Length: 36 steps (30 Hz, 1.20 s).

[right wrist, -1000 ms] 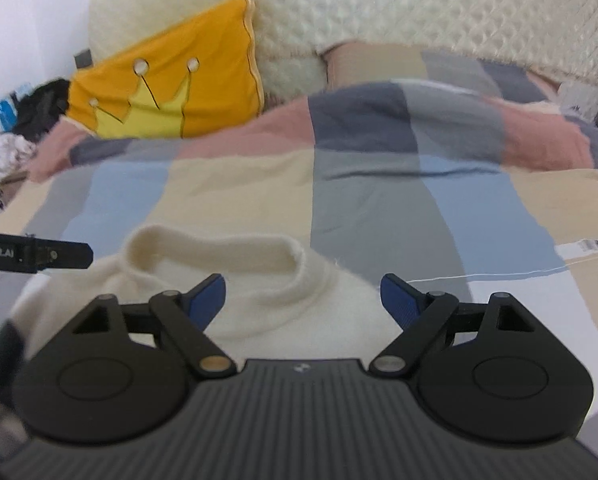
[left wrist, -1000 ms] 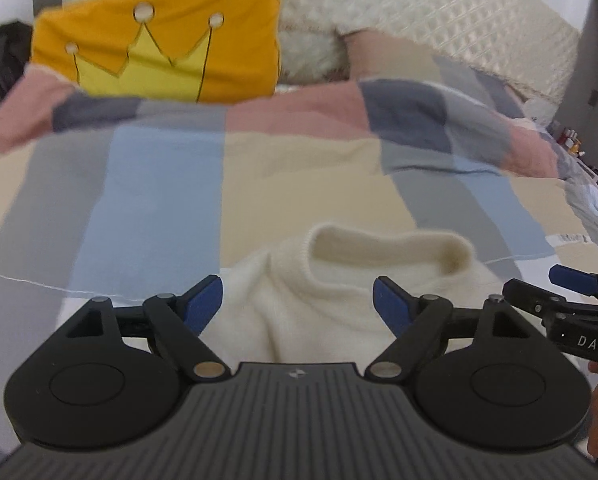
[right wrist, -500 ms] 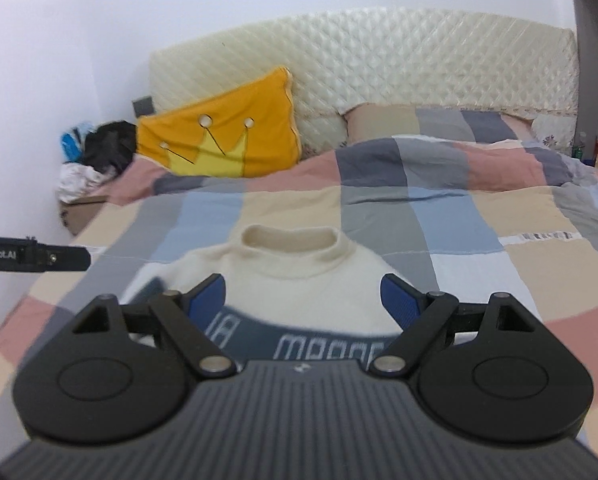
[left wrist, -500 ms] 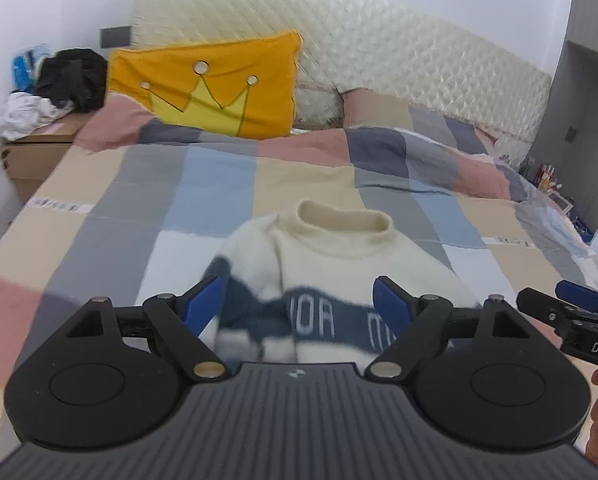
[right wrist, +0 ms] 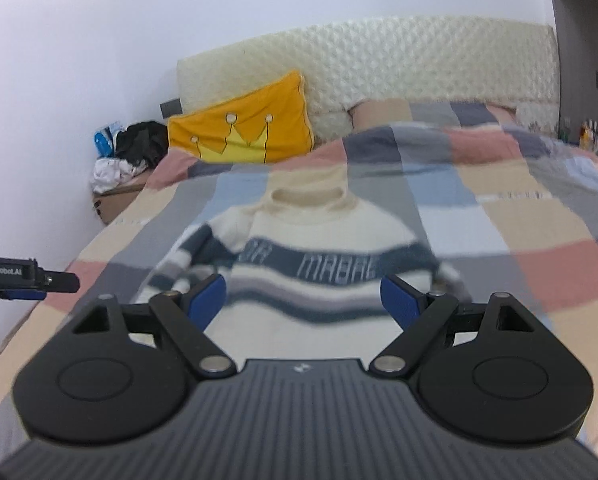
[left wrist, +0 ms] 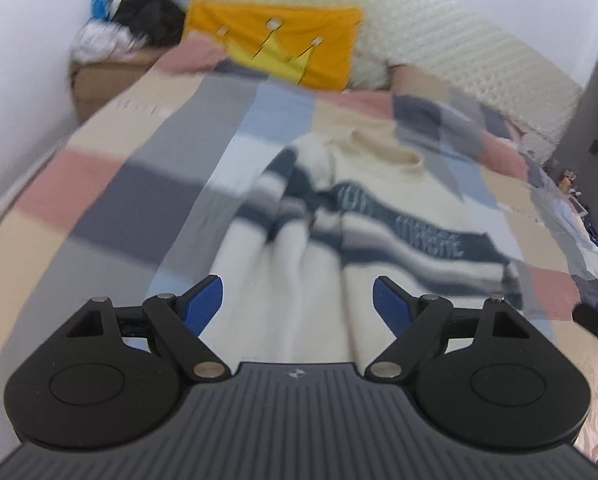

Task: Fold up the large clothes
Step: 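Reach the left tool to the sweater's side edge and close on it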

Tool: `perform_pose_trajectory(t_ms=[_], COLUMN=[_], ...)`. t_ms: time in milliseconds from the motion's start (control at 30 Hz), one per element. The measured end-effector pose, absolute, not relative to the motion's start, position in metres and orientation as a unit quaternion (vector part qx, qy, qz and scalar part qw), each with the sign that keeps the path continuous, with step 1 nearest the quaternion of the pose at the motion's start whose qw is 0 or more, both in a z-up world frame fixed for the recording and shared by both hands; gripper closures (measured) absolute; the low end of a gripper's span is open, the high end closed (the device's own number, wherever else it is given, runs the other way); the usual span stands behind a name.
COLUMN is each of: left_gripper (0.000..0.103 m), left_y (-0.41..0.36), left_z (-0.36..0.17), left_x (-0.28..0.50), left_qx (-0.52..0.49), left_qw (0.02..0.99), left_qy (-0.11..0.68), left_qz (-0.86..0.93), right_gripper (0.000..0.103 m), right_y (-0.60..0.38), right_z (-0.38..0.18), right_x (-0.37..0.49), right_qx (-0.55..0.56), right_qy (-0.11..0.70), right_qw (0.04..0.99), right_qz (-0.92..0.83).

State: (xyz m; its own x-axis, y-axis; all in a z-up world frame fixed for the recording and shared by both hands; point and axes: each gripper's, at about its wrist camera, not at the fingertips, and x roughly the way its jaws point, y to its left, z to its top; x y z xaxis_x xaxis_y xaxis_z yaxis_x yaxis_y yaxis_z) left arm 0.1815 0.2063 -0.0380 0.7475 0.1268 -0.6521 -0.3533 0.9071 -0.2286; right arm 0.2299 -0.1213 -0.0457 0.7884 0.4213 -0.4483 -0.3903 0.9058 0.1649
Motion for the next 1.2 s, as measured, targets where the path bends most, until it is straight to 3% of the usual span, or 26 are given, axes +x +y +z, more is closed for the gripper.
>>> perform_pose_trajectory(t_ms=[233,500,1100,1200], left_gripper=[0.018,0.018,0.019,0.024], left_y=[0.249,0.274,0.263,0.259], left_z=[-0.113,-0.168,-0.195,-0.194], left_x=[0.172,0.172,0.188,0.188], left_qx=[-0.265,-0.305,-0.286,-0.297], left_qw=[0.864,0.814,0.784,0.781], left_qy=[0.388,0.437,0.5,0.493], left_qz=[0.179,0.231,0.232,0.242], right_gripper=[0.017,0.017,0.017,0.017], right_y=[-0.135,-0.139,-0.162,-0.159], right_z=[-0.107,-0.134,-0.143,-0.148], right_x=[0.225,0.226,0.229,0.232], right_qx=[0.052,0.072,0.093,0.09], right_qy=[0.3,0.34,0.323,0.333], right_qw=[0.926,0.911,0.931,0.926], right_qz=[0.221,0.223,0.143,0.151])
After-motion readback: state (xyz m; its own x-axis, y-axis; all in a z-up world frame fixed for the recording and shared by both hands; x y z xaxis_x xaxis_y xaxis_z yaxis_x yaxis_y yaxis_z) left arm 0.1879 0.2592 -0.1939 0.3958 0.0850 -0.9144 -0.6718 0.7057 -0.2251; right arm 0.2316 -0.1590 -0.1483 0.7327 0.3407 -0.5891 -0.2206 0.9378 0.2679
